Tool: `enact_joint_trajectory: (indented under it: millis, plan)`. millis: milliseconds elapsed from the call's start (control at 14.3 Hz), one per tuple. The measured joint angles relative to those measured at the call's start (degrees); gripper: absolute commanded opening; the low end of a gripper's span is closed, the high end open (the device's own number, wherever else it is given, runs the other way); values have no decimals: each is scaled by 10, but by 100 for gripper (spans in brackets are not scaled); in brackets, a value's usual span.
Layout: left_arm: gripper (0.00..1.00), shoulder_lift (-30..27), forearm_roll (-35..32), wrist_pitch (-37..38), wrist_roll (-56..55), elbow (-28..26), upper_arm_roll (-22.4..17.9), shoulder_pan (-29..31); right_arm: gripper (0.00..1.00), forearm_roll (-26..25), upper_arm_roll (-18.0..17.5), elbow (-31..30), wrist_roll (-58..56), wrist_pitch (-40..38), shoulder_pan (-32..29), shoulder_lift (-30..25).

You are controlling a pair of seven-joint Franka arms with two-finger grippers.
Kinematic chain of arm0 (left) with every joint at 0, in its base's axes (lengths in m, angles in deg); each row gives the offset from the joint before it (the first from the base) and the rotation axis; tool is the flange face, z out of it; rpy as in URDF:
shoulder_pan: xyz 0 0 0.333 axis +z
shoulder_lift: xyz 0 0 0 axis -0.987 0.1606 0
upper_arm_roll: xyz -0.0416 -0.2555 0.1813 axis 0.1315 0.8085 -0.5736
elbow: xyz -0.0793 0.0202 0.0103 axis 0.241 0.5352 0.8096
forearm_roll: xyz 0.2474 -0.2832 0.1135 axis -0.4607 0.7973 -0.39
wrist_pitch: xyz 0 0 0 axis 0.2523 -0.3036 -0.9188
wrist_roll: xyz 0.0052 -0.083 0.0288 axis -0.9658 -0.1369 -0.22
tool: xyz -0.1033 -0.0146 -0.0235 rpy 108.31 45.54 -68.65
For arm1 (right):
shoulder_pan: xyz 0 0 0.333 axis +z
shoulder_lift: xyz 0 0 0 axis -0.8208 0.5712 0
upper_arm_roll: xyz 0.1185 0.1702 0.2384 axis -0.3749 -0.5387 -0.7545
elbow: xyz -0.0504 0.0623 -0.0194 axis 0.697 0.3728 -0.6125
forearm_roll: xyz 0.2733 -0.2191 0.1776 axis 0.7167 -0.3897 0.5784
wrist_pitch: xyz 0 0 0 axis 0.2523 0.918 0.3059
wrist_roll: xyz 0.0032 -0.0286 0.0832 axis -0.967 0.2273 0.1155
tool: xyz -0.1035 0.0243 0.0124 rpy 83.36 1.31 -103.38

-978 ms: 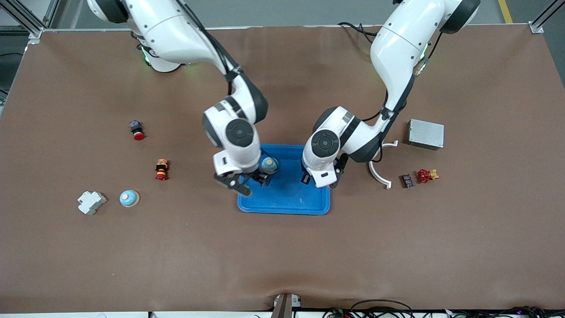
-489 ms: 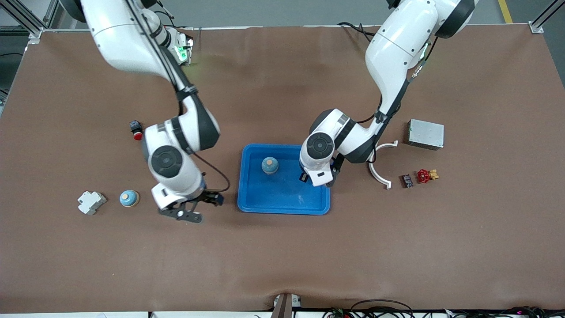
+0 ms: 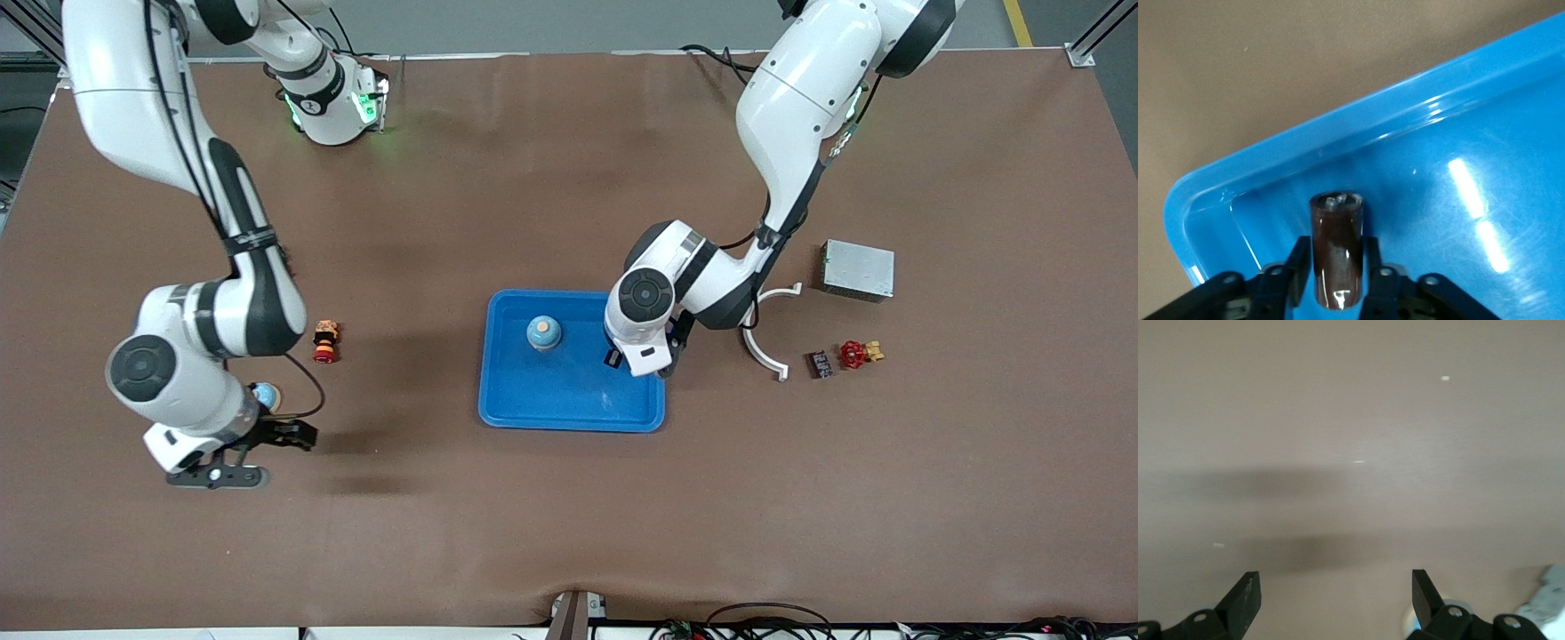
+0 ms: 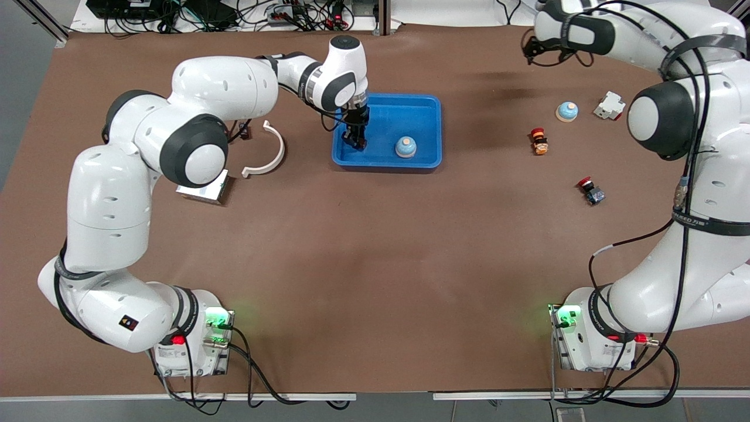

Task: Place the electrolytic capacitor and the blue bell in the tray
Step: 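Move the right gripper to the second bell while the left reaches the capacitor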

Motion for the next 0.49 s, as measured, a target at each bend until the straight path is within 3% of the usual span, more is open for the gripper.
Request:
enact_joint_trajectory:
  millis: [349, 489]
  plan:
    - [100, -6, -2, 1, 13, 16, -5, 9, 100, 1, -2, -93, -72, 138, -47, -1]
    - [100, -21, -36, 25, 47, 18, -7, 19, 100, 1, -2, -119, -75, 162, -53, -2]
